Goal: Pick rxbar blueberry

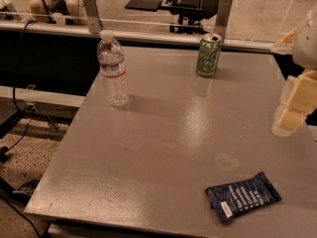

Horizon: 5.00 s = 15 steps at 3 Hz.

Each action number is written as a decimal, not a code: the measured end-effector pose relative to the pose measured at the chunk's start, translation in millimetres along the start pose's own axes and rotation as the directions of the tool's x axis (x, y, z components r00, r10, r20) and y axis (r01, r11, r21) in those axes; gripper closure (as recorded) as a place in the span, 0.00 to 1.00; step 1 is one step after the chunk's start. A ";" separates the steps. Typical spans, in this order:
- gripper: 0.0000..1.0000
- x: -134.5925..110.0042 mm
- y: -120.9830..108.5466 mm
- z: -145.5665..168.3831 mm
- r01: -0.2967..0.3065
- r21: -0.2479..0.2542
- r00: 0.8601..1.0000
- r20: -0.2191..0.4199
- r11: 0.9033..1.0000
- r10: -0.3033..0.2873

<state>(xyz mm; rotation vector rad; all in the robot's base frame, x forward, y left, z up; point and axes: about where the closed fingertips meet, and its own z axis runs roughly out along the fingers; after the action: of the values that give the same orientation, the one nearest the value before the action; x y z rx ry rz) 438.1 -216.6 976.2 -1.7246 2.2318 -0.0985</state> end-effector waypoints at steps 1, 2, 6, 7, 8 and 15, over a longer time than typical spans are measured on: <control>0.00 0.0 0.0 0.0 0.000 0.000 1.000 0.000 1.000 0.000; 0.00 2.9 6.2 1.0 0.024 -0.014 1.000 0.005 1.000 -0.024; 0.00 38.3 96.6 71.6 0.319 -0.231 0.944 0.162 0.919 -0.287; 0.00 45.1 113.6 89.4 0.359 -0.254 0.931 0.172 0.898 -0.323; 0.00 49.7 124.7 101.4 0.379 -0.273 0.924 0.172 0.884 -0.343; 1.00 40.7 147.8 112.1 0.385 -0.298 0.921 0.192 0.874 -0.340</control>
Offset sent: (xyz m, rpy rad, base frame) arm -0.0163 -0.0043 -0.0134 0.0010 0.0467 0.0684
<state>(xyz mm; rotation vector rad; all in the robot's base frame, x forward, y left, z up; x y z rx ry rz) 324.0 -200.1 825.3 -2.2426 1.8811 0.3195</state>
